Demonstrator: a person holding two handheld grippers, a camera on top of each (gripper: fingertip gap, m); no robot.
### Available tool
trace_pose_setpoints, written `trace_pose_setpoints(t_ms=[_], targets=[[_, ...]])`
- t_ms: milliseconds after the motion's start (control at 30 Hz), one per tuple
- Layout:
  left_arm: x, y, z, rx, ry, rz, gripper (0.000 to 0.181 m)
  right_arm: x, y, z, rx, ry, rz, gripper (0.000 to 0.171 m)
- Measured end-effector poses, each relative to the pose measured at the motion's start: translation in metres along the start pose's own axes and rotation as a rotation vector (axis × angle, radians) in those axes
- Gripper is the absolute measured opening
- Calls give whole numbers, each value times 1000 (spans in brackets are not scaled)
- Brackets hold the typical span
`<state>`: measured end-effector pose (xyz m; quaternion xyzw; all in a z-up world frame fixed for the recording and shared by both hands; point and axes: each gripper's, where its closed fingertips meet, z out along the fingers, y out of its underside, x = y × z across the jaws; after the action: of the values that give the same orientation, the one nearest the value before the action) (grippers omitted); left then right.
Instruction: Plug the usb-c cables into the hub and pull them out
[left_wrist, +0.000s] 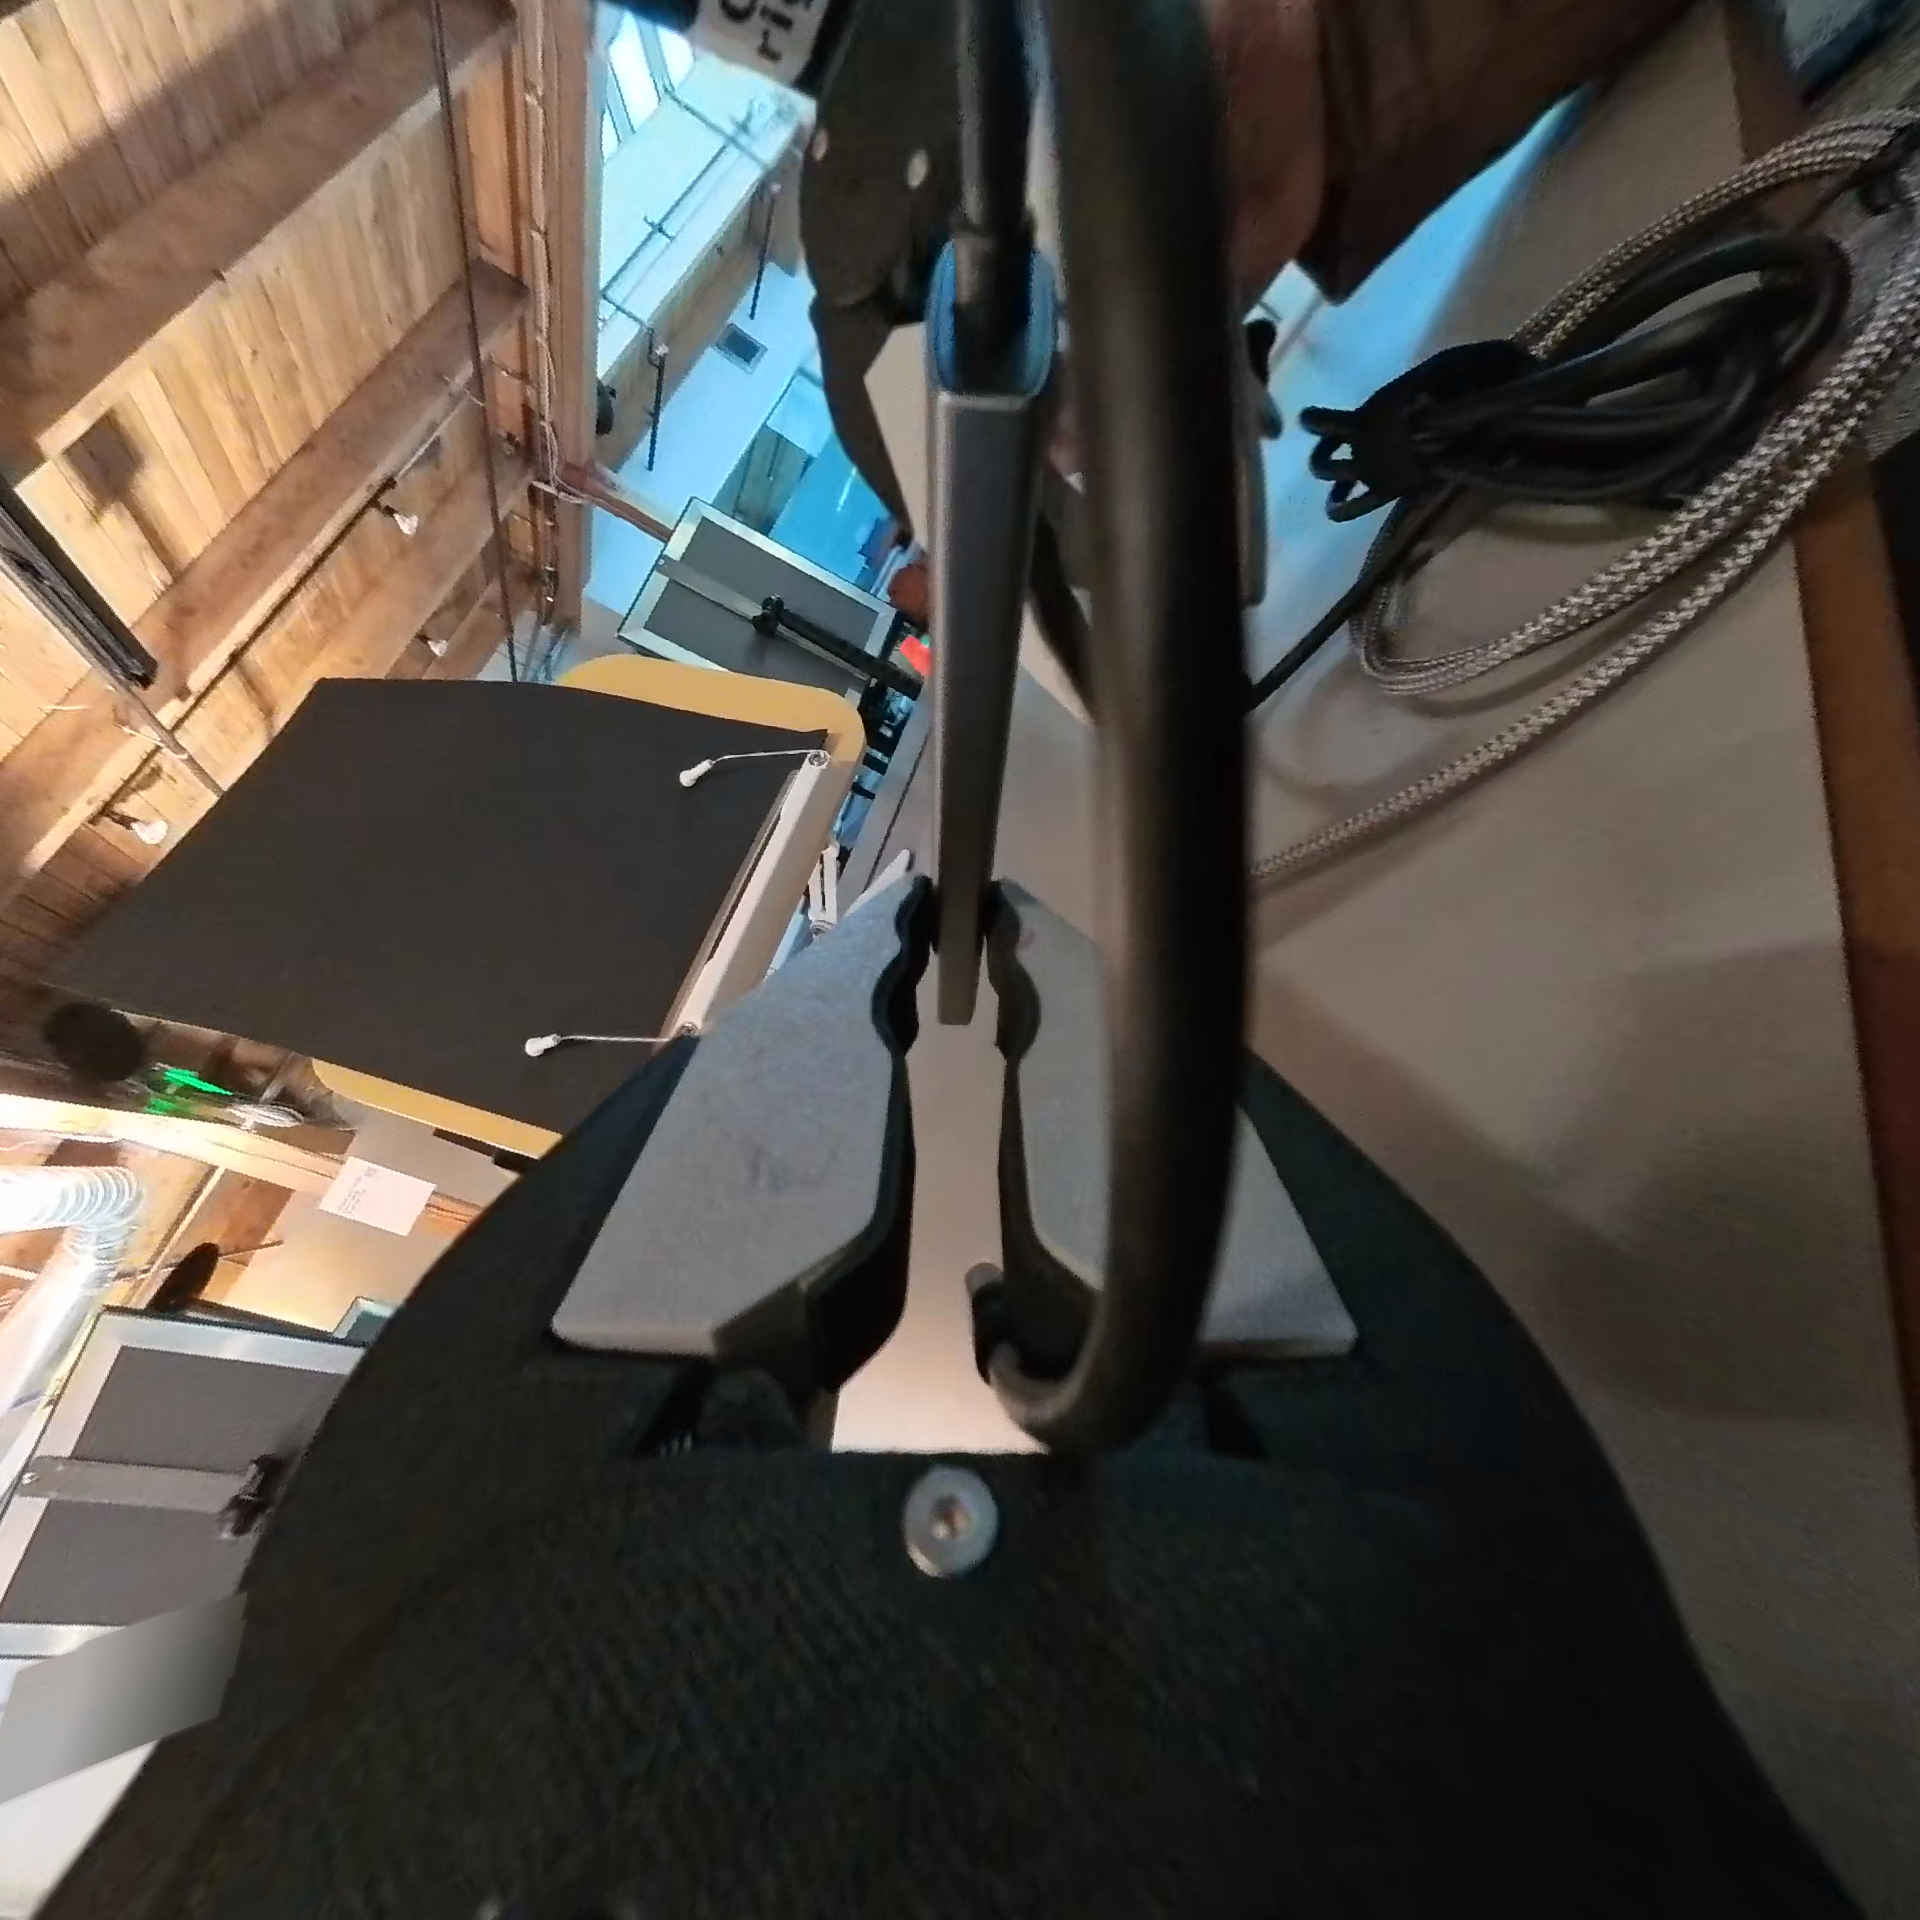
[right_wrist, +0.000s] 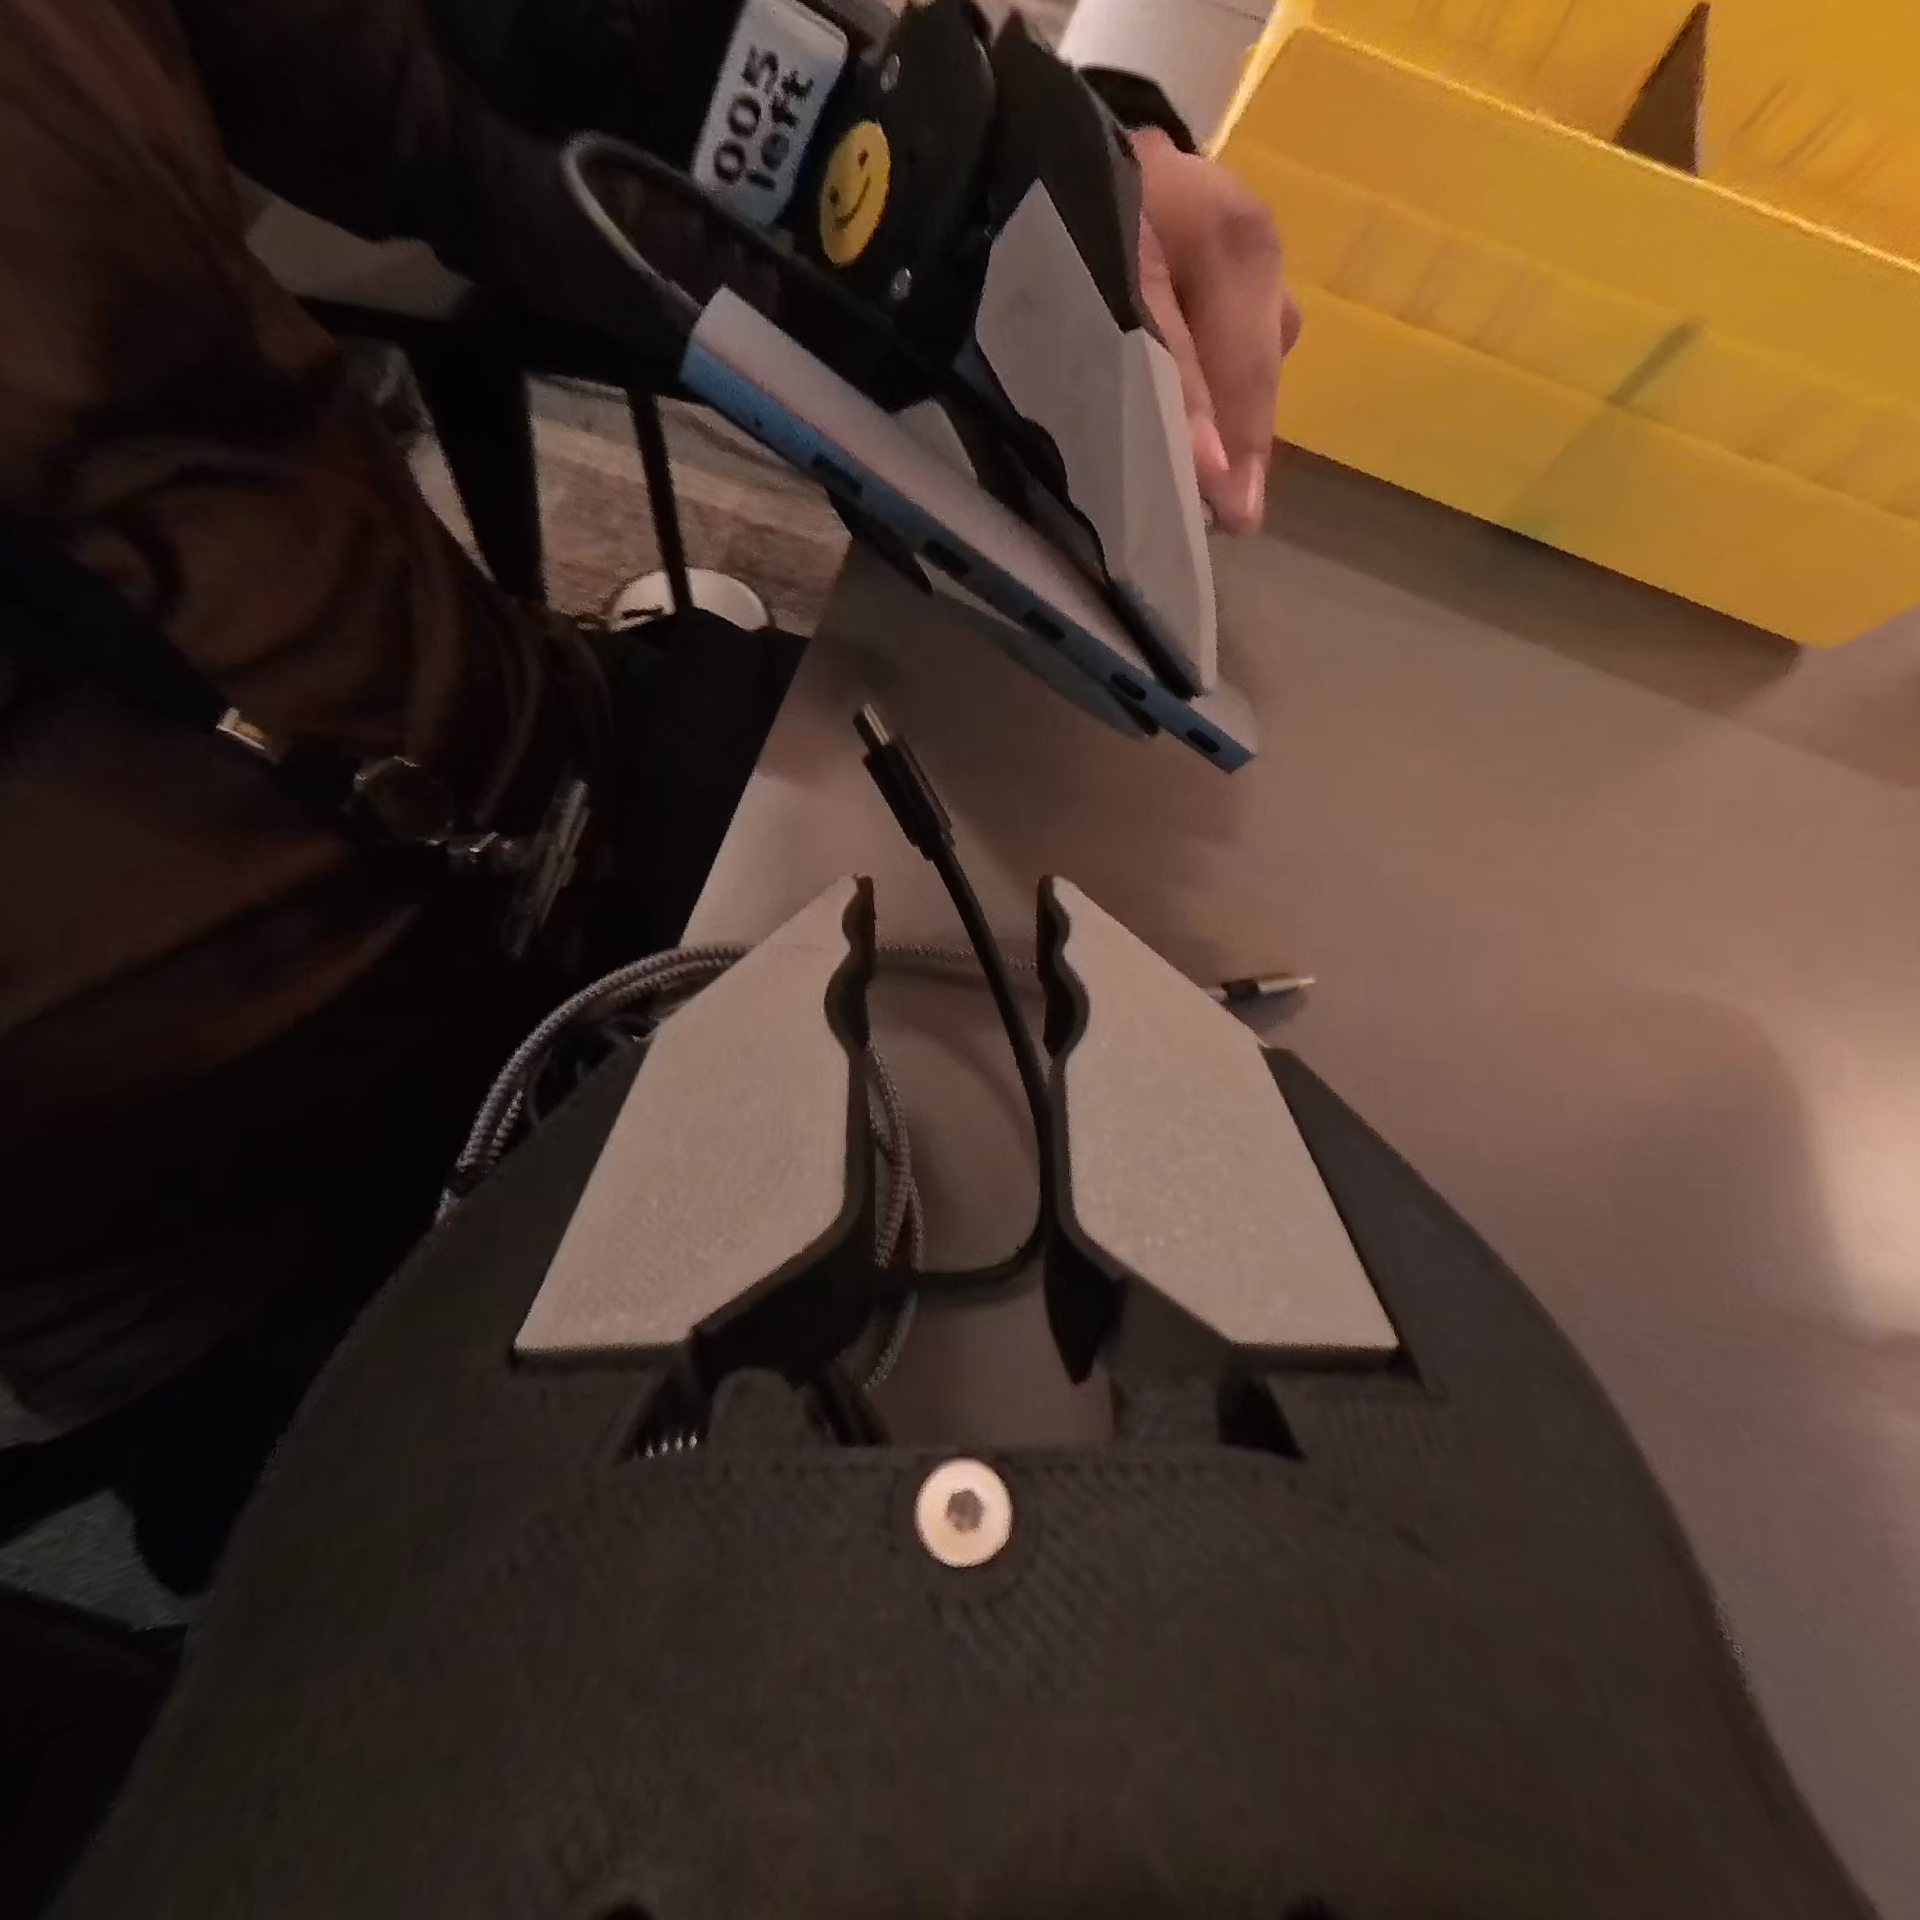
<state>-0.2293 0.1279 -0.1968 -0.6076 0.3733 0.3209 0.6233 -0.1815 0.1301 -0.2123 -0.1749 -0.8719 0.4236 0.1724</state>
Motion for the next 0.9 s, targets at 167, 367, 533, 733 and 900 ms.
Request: trace_pose_setpoints(t_ms=[167,367,533,733,900], targets=[[-1,-3,-2,16,-4,-13,7,-4,-3,13,-5,-102,-8,24],[-1,-3,-1,13,4,-21,7,-6,1,29,-34,-130,-8,9],[1,-3,-1,17,41,-65,7,26,10,23,-66,62,25,7],[2,4,0,-25,145,-240,8,60,20,2,-223,405,-107,6],[0,9,11,-52,255,-468,6,75,25,0,-420,594,-325,6]])
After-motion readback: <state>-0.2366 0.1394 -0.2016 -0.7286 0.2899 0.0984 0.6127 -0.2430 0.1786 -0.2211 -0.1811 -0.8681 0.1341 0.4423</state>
